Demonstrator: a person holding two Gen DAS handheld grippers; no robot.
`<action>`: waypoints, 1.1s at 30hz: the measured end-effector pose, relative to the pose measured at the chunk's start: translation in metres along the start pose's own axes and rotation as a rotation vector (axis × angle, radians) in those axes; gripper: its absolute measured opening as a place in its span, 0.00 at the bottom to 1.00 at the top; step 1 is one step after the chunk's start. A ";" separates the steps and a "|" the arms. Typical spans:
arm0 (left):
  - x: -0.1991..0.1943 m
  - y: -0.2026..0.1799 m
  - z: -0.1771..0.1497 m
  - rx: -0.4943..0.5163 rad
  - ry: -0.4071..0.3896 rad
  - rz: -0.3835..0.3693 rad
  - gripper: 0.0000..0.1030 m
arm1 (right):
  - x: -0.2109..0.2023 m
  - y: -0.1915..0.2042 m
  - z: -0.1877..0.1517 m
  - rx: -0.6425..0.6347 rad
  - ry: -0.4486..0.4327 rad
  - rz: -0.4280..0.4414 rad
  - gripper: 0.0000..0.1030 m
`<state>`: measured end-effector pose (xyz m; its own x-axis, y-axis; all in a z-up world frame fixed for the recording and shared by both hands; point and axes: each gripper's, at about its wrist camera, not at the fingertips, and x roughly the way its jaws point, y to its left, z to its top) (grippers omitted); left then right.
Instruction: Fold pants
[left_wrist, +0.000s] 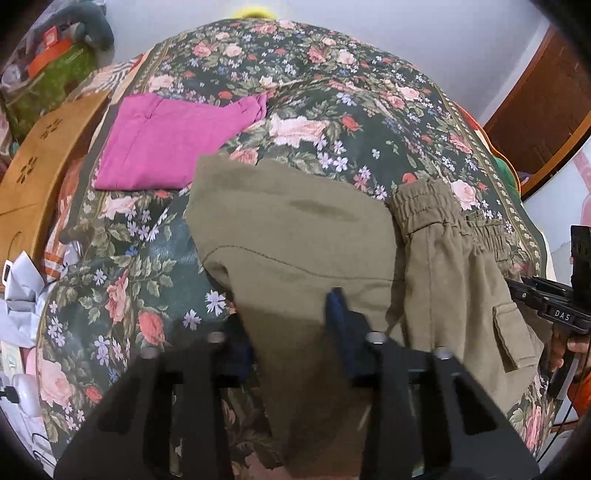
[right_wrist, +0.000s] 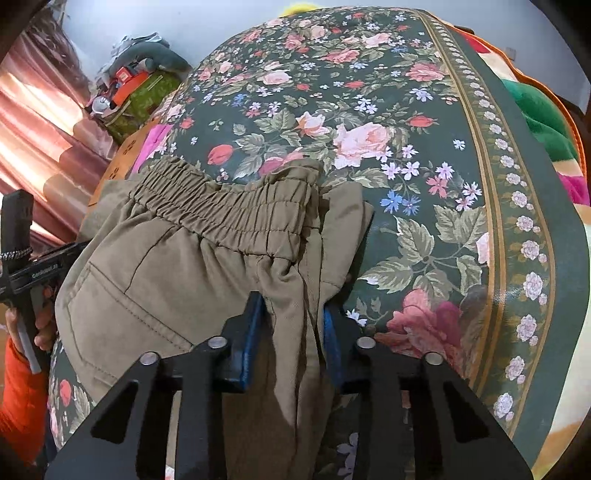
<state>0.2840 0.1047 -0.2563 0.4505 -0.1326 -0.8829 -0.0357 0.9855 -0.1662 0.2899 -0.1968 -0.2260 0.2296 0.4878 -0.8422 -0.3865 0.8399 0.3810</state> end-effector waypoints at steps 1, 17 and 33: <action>-0.002 -0.003 0.000 0.005 -0.010 0.003 0.16 | -0.001 0.003 0.000 -0.011 -0.006 -0.007 0.19; -0.067 -0.022 0.030 0.127 -0.176 0.079 0.03 | -0.051 0.055 0.041 -0.187 -0.169 -0.064 0.09; -0.121 0.053 0.107 0.039 -0.323 0.192 0.03 | -0.039 0.136 0.137 -0.331 -0.286 -0.053 0.09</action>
<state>0.3228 0.1843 -0.1113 0.6971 0.0896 -0.7113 -0.1156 0.9932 0.0118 0.3512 -0.0685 -0.0891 0.4768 0.5319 -0.6998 -0.6224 0.7665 0.1585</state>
